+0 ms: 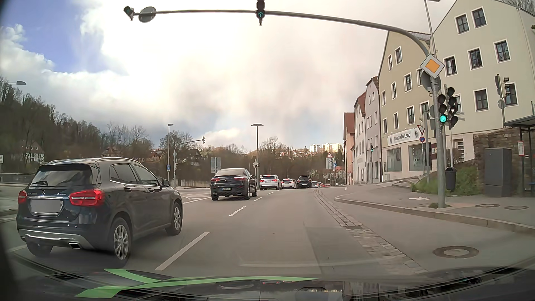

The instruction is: Follow the waypoints while adhering to traffic rules and regulations

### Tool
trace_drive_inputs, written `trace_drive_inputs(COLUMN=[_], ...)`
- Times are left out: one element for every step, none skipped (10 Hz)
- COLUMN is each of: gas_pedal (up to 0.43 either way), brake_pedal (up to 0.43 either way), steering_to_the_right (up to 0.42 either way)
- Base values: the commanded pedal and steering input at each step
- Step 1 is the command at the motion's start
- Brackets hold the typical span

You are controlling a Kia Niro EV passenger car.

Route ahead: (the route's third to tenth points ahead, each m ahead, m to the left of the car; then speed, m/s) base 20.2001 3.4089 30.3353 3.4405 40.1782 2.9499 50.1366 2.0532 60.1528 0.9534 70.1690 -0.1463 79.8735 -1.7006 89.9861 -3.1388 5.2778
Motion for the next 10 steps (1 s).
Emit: trace_drive_inputs(gas_pedal=[0.118, 0.118, 0.118, 0.118, 0.110, 0.110, 0.110, 0.110, 0.110, 0.098], brake_pedal=[0.000, 0.000, 0.000, 0.000, 0.000, 0.000, 0.000, 0.000, 0.000, 0.000], steering_to_the_right=[0.005, 0.004, 0.004, 0.004, 0.005, 0.005, 0.005, 0.005, 0.005, 0.005])
